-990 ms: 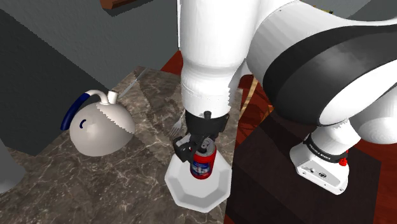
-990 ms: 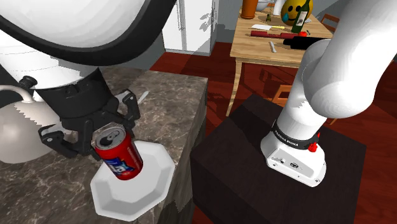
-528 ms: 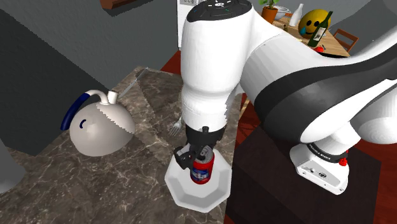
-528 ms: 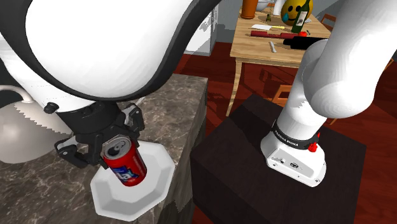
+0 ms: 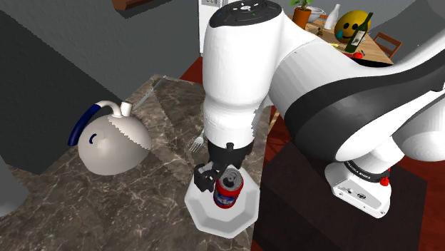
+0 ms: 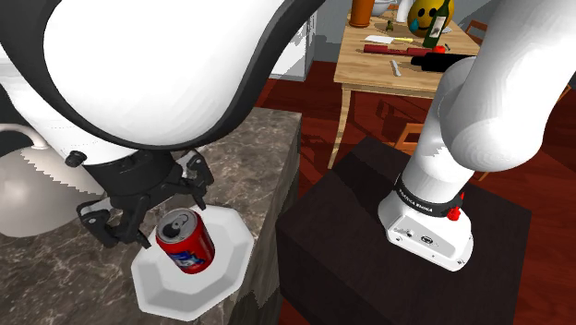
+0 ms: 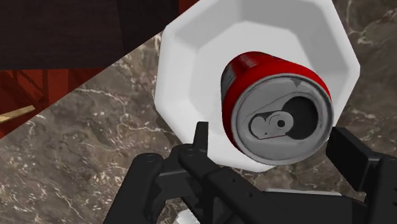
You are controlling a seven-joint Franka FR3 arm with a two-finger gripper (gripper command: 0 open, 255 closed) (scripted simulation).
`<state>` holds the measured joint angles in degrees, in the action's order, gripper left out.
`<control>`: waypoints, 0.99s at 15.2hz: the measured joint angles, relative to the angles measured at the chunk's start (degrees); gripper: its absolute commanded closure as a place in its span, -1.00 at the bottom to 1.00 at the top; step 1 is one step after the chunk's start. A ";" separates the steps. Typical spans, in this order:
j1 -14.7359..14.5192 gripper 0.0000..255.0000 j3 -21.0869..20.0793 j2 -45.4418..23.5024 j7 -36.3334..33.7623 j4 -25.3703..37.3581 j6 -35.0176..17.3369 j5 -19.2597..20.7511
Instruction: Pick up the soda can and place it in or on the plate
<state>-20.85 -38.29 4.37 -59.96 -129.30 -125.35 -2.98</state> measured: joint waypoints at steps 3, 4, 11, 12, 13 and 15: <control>0.00 -1.00 0.00 0.00 0.00 0.00 0.00 0.00; 0.00 -1.00 0.00 0.00 0.00 0.00 0.00 0.00; -0.02 -1.00 0.88 3.68 1.80 4.20 7.19 -2.22; -0.04 -1.00 0.88 3.75 1.80 4.27 7.34 -2.27; -0.04 -1.00 0.88 3.77 1.80 4.31 7.40 -2.28; -0.04 -1.00 0.87 3.76 1.79 4.35 7.45 -2.28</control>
